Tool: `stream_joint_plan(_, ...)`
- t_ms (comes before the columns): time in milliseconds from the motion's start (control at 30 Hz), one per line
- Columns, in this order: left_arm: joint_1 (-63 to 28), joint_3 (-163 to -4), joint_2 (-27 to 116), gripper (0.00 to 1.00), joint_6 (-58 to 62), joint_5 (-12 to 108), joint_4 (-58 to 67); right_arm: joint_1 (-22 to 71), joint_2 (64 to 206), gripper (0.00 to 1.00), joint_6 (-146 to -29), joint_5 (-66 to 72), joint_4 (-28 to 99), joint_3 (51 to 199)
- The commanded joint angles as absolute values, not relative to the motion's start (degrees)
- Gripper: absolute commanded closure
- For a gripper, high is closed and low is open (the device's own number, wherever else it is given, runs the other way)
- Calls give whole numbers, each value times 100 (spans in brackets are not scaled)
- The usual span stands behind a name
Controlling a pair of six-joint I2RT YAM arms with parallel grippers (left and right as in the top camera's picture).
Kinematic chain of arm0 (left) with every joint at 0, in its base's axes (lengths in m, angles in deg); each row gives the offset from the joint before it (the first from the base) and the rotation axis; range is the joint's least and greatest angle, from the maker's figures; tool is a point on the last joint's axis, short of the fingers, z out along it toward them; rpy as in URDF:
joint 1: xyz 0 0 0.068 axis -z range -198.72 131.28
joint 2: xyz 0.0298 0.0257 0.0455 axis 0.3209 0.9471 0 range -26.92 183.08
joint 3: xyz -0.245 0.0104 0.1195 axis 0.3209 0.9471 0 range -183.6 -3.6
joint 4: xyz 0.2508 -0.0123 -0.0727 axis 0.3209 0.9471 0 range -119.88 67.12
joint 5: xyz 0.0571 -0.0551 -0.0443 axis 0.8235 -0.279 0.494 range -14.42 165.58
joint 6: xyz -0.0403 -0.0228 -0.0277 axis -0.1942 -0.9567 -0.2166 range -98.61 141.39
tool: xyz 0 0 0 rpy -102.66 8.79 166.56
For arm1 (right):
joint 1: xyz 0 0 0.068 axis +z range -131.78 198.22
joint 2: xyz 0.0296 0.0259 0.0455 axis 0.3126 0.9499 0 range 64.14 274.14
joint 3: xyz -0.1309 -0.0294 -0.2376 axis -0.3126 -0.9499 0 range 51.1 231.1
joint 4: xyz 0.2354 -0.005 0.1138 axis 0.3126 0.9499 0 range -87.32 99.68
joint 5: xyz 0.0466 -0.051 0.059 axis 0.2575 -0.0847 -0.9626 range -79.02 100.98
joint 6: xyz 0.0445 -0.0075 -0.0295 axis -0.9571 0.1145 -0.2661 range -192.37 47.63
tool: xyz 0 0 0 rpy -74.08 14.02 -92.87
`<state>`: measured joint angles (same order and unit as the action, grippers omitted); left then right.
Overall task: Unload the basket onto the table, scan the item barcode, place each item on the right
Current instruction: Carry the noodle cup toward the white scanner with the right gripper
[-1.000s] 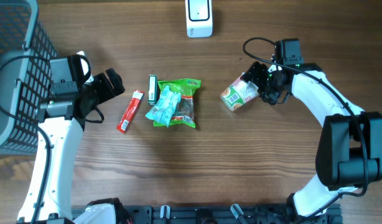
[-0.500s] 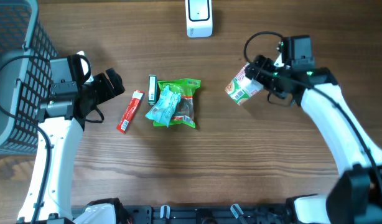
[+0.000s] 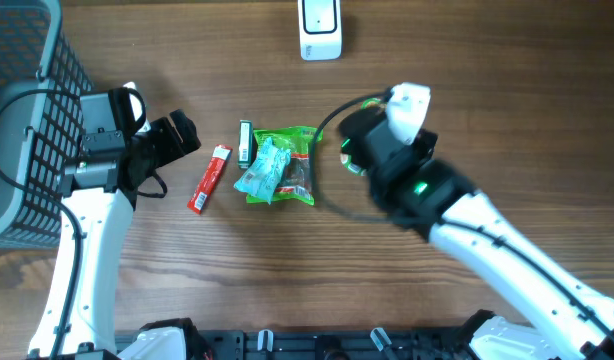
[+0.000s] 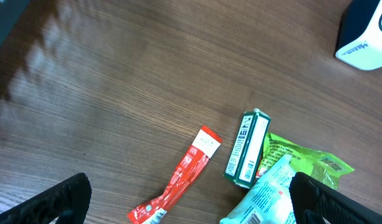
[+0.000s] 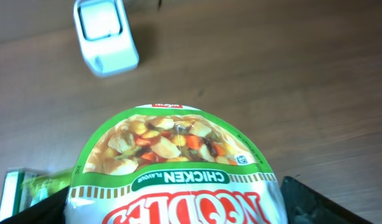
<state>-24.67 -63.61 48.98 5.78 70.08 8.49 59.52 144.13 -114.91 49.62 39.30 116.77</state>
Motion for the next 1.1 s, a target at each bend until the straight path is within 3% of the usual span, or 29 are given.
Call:
stream_joint_plan(0, -2459, -6427, 4885, 0, 591, 6962, 832, 6535, 14691, 4, -12479, 7464, 3668, 11360)
stream_joint_plan(367, -2459, -6427, 4885, 0, 591, 6962, 832, 6533, 16378, 7, -12482, 9093, 2448, 11172)
stream_joint_plan(1067, -2459, -6427, 4885, 0, 591, 6962, 832, 6201, 17171, 7, -12027, 8120, 1937, 11172)
